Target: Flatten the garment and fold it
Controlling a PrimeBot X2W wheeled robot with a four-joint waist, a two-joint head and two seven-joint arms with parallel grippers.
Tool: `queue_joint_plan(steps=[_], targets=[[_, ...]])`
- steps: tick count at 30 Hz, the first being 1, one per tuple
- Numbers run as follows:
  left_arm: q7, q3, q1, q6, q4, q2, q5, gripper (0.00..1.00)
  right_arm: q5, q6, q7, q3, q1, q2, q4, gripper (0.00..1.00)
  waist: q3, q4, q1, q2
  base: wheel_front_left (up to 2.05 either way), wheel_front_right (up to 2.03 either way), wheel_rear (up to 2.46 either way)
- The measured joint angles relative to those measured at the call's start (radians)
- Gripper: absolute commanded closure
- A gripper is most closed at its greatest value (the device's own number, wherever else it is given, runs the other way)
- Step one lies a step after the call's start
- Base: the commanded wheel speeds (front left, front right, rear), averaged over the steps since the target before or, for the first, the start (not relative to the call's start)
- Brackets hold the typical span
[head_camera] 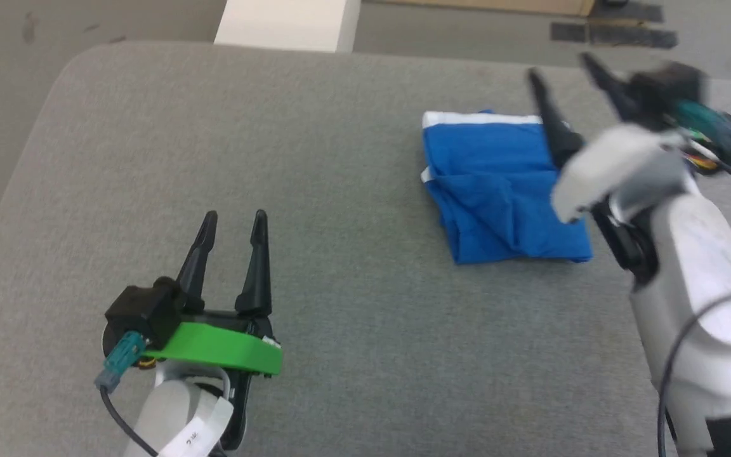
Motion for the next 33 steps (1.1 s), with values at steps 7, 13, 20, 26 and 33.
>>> queue_joint_plan(steps=[7,13,20,26,33], targets=[[0.000,0.014,0.038,0.000,0.007,0.000,0.000,0.00,-0.021,0.000,-0.220,-0.136,0.216,0.039,-0.123,0.00,-0.060,-0.040,-0.0001,0.0000,0.00,0.00,0.00],[0.000,0.021,0.071,0.000,0.009,0.000,0.000,0.00,-0.025,0.000,-0.306,-0.176,0.400,0.054,-0.187,0.00,-0.108,-0.068,-0.0001,0.0000,0.00,0.00,0.00],[0.000,0.034,0.103,0.002,0.008,0.000,0.000,0.00,-0.031,0.000,-0.331,-0.189,0.563,0.058,-0.219,0.00,-0.158,-0.095,-0.0001,0.0000,0.00,0.00,0.00],[0.000,0.034,0.131,0.002,0.007,0.000,0.002,0.00,-0.020,0.000,-0.340,-0.206,0.658,0.059,-0.245,0.00,-0.188,-0.112,-0.0001,0.0000,0.00,0.00,0.00],[0.000,0.043,0.145,0.002,0.008,0.000,0.011,0.00,-0.016,0.000,-0.341,-0.211,0.691,0.059,-0.259,0.00,-0.195,-0.128,-0.0001,0.0000,0.00,0.00,0.00]])
